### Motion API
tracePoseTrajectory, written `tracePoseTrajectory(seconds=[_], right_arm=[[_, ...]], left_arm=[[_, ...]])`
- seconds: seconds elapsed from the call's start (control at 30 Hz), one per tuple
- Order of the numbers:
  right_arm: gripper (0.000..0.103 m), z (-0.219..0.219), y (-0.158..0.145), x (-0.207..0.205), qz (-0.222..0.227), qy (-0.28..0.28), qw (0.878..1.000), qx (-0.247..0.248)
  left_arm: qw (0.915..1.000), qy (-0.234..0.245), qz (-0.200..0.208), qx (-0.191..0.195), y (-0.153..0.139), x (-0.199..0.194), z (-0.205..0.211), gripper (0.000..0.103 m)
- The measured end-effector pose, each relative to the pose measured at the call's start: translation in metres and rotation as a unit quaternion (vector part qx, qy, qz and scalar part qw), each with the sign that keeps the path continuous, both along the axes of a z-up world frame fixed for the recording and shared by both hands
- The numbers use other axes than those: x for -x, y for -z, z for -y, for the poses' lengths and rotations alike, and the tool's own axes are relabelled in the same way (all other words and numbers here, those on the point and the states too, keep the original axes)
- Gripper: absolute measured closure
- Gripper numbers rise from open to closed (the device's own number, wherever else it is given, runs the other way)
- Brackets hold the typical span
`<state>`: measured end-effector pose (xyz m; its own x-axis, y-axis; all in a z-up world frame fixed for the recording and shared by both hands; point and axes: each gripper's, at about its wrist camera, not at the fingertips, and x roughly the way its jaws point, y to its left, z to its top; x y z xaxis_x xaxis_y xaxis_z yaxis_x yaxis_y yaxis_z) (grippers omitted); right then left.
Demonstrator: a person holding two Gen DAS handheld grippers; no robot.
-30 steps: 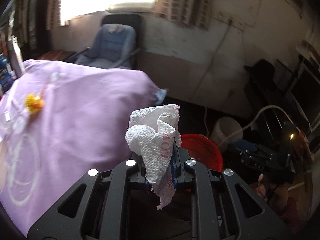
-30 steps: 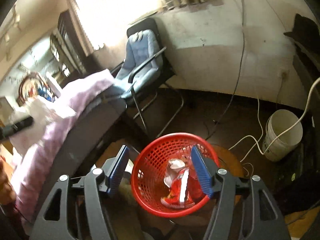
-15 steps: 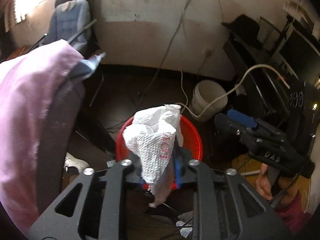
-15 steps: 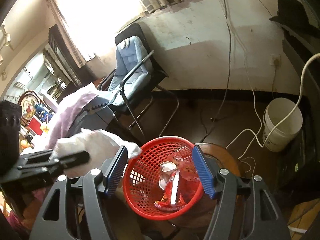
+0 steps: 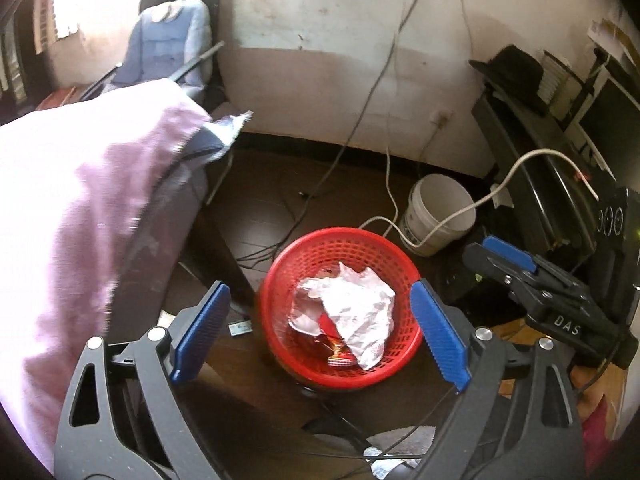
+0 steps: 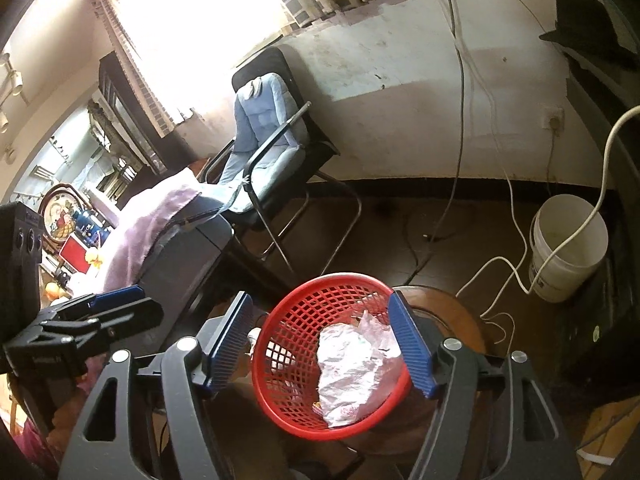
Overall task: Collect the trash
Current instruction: 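Withdraw both open grippers from the basket back to the table, then grasp the clear plastic container with the right gripper while the left gripper approaches the flowered paper towel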
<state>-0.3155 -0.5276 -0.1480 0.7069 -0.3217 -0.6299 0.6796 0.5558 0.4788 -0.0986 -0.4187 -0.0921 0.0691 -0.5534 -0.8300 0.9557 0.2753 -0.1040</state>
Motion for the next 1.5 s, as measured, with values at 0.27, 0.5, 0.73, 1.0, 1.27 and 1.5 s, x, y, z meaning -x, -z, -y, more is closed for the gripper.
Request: tracePoseTrajectory(seconds=[0.27, 0.5, 0.73, 1.0, 1.27, 1.5], right_arm=[[0.027, -0.017, -0.024, -0.009, 0.0, -0.013, 0.999, 0.029], [0.022, -0.031, -0.045, -0.016, -0.001, -0.025, 0.998, 0.052], [0.016, -0.045, -0.058, -0.026, 0.004, -0.045, 0.997, 0.064], [0.012, -0.064, -0.07, -0.05, 0.009, -0.081, 0.995, 0.061], [0.011, -0.096, -0.088, -0.091, 0.006, -0.132, 0.989, 0.073], [0.01, -0.134, -0.1, -0.147, 0.006, -0.2, 0.976, 0.085]], left_arm=[[0.9992, -0.031, 0.016, 0.021, -0.022, -0.017, -0.02, 0.009], [0.997, -0.058, 0.03, 0.041, -0.04, -0.033, -0.048, 0.008], [0.9928, -0.098, 0.052, 0.045, -0.054, -0.056, -0.077, 0.008], [0.9774, -0.175, 0.112, 0.038, -0.072, -0.104, -0.134, 0.007], [0.9439, -0.292, 0.153, 0.018, -0.086, -0.179, -0.216, 0.007], [0.9018, -0.412, 0.13, 0.015, -0.089, -0.259, -0.311, 0.007]])
